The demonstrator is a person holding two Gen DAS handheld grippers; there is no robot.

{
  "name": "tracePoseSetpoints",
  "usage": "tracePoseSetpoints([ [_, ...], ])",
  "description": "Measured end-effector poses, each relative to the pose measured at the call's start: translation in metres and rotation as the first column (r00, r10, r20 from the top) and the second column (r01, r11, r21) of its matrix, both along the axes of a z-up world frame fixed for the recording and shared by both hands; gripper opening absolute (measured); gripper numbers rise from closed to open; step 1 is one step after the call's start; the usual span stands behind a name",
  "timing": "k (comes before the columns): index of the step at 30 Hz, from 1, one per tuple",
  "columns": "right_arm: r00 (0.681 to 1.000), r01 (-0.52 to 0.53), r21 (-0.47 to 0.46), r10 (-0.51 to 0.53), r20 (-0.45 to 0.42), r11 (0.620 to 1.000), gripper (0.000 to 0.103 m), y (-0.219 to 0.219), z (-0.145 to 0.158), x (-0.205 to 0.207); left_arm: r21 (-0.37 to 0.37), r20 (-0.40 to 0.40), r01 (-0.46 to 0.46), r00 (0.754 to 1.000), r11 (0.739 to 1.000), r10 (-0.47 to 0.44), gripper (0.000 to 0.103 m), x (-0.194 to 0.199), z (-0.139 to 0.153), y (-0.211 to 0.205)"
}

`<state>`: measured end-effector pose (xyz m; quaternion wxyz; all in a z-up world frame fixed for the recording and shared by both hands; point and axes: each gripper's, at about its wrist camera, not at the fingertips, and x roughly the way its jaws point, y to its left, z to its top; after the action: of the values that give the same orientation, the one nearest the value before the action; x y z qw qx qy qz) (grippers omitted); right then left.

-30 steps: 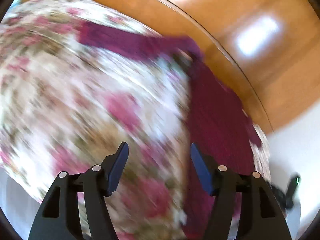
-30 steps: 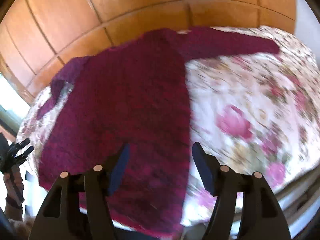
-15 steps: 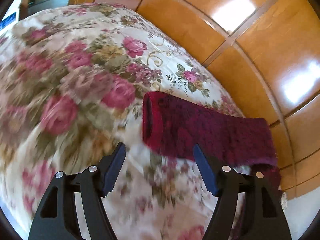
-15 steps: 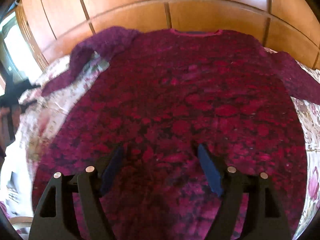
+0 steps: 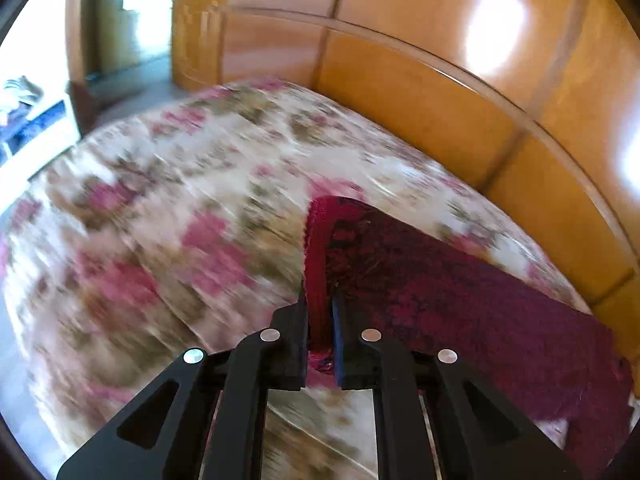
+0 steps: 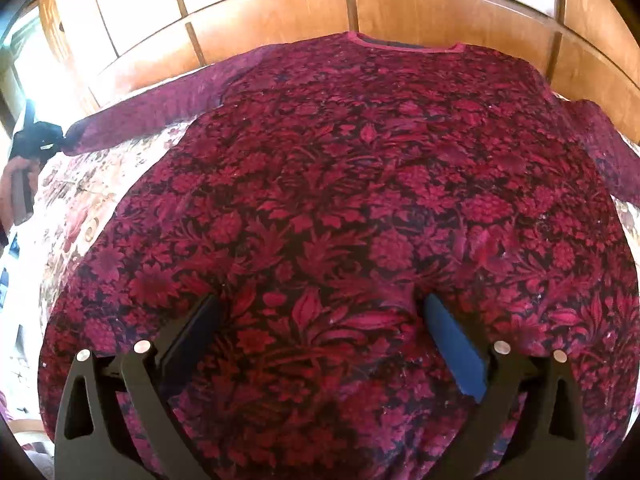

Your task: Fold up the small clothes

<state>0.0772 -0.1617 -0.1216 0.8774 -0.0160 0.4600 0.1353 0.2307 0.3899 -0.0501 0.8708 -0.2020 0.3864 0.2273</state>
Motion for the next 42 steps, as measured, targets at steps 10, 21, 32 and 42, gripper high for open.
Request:
tracePoseSetpoints([
  [10, 1.000, 0.008, 0.002, -0.008, 0.017, 1.000, 0.101, 0.000, -0.001, -0.003, 0.089, -0.062, -0.090, 0.994, 0.992, 0.095, 0.049, -0.002, -0.013, -0.027],
  [21, 0.970, 0.231, 0.267, -0.243, 0.013, 0.936, 0.080, -0.108, 0.046, -0.004, 0.025, 0.140, 0.507, 0.851, 0.861, -0.506, 0.073, -0.034, 0.033, -0.266],
  [32, 0.644, 0.717, 0.481, -0.743, -0.181, 0.505, 0.050, -0.381, 0.013, 0.017, 0.070, -0.042, 0.823, 0.567, 0.564, -0.823, 0.073, -0.078, -0.030, -0.439],
  [42, 0.477, 0.770, 0.579, -0.845, -0.244, 0.267, 0.053, -0.467, -0.001, 0.085, 0.020, -0.021, 0.812, 0.584, 0.584, -0.811, 0.083, -0.074, -0.047, -0.441],
])
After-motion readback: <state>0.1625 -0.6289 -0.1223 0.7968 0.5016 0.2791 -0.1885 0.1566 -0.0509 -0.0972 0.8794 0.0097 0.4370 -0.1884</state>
